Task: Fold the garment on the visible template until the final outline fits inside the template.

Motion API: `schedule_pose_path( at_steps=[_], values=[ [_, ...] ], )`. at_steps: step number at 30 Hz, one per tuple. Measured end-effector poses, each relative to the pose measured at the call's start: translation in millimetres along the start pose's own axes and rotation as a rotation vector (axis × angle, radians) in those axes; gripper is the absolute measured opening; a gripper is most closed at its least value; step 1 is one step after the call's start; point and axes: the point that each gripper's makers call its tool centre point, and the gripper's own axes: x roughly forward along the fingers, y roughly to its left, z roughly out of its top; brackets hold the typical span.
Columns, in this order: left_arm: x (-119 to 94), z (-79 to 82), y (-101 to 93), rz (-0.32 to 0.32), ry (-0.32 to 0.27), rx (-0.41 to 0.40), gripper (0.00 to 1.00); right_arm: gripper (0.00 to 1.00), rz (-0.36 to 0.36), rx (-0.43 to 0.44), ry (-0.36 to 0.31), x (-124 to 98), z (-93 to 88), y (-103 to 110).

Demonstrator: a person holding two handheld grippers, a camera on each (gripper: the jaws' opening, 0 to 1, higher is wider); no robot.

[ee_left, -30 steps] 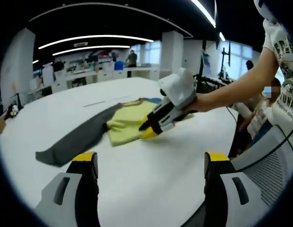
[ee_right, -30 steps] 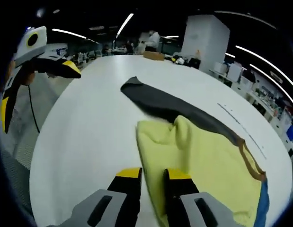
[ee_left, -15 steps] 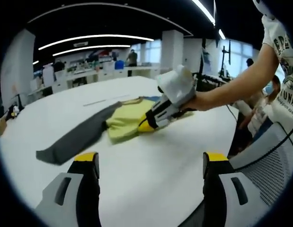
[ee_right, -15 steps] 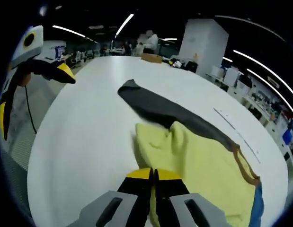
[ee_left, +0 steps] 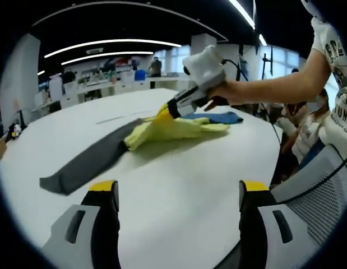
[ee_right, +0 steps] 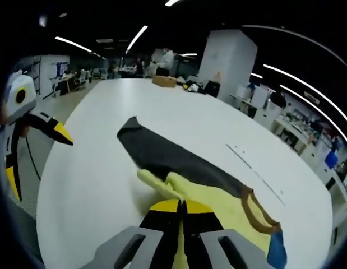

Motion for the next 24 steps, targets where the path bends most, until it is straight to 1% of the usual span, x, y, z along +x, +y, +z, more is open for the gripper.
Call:
schedule_pose_path(
  at_steps=[2, 5, 6, 11, 14, 15, 18, 19, 21, 23, 24],
  values=[
    [0, -0.3, 0.2, 0.001, 0.001, 0.002, 0.85, 0.0, -0.006, 0.036, -0.004, -1, 0.9, -8],
    [0, -2.9, 1.8, 0.004, 0.01, 0.001, 0.84, 0.0, -0.009, 0.121, -0.015, -3, 3.2, -21],
    [0, -3.4, 2.2, 0.004, 0.012, -0.003, 0.84, 0.0, -0.016, 0.144, -0.025, -3, 5.5, -28],
    [1, -4.6, 5.1, 0.003, 0.011, -0.011, 0.83, 0.0, -0.031, 0.169, -0.017, -2, 5.8, -48],
    [4, -4.7, 5.1, -0.005, 0.015, -0.01, 0.82, 0.0, -0.037, 0.199, 0.003, 4, 0.4, -58],
    [5, -4.4, 4.3, -0.009, 0.017, -0.007, 0.81, 0.0, -0.042, 0.229, 0.009, 7, -1.9, -63],
    [7, -5.7, 4.0, -0.017, 0.024, -0.007, 0.81, 0.0, -0.052, 0.25, 0.022, 13, -8.6, -73],
    [7, -6.4, 4.3, -0.019, 0.026, -0.007, 0.8, 0.0, -0.056, 0.251, 0.027, 17, -12.2, -78],
    [9, -7.5, 4.7, -0.026, 0.031, -0.006, 0.8, 0.0, -0.062, 0.284, 0.044, 22, -18.8, -82],
    [10, -8.2, 5.4, -0.029, 0.035, -0.006, 0.79, 0.0, -0.068, 0.331, 0.064, 27, -29.2, -86],
    [11, -8.3, 5.6, -0.032, 0.037, -0.005, 0.79, 0.0, -0.069, 0.333, 0.069, 30, -32.2, -88]
  ],
)
